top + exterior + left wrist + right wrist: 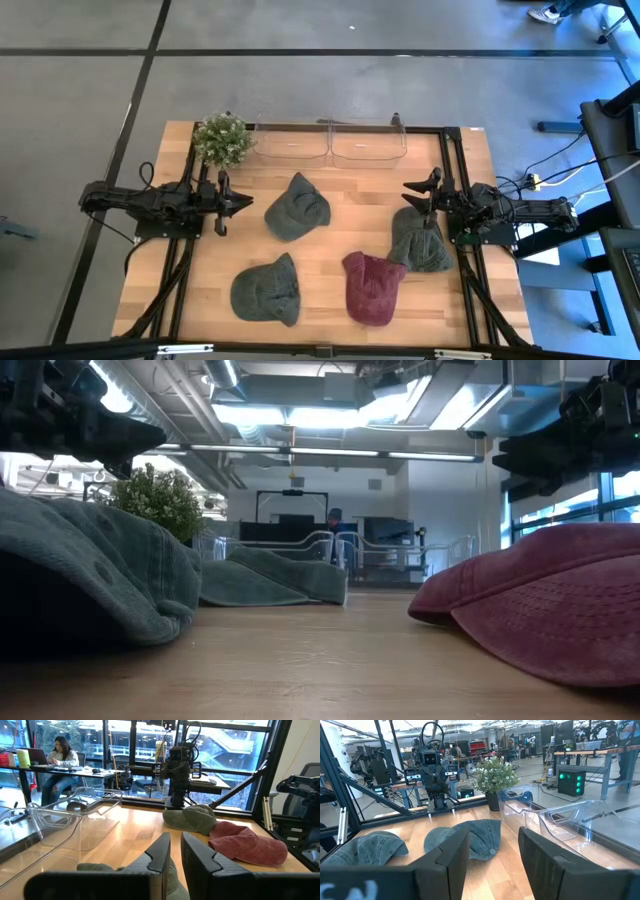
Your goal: Pick & Place hat
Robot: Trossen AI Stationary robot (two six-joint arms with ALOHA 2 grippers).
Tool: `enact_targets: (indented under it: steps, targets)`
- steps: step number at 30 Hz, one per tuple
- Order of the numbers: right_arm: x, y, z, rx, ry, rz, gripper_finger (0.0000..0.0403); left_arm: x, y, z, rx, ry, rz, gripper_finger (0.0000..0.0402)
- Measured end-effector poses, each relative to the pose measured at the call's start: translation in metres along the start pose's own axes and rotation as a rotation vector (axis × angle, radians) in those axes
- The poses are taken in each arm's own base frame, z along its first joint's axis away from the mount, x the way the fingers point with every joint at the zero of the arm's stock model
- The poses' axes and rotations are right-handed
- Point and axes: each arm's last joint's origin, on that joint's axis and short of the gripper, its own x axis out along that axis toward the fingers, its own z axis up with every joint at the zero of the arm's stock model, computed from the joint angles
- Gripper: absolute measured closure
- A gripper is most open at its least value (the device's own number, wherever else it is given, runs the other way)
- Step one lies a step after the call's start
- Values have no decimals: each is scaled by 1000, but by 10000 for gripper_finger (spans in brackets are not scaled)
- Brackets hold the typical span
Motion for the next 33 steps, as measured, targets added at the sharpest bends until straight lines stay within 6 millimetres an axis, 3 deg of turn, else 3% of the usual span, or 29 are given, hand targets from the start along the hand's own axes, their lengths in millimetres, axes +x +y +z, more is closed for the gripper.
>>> enact_targets:
  steps: [4,9,15,24,33]
  targets:
    - [0,0,0,91,1,12,232,0,0,0,0,1,0,358]
    - [0,2,1,374,1,52,232,0,0,0,0,0,0,358]
    - [0,0,6,482,-63,1,232,0,0,0,0,1,0,358]
    - [-3,1,25,495,-262,27,232,0,1,0,44,-2,17,358]
    - [-8,-4,37,460,-423,-122,232,0,1,5,65,-53,35,358]
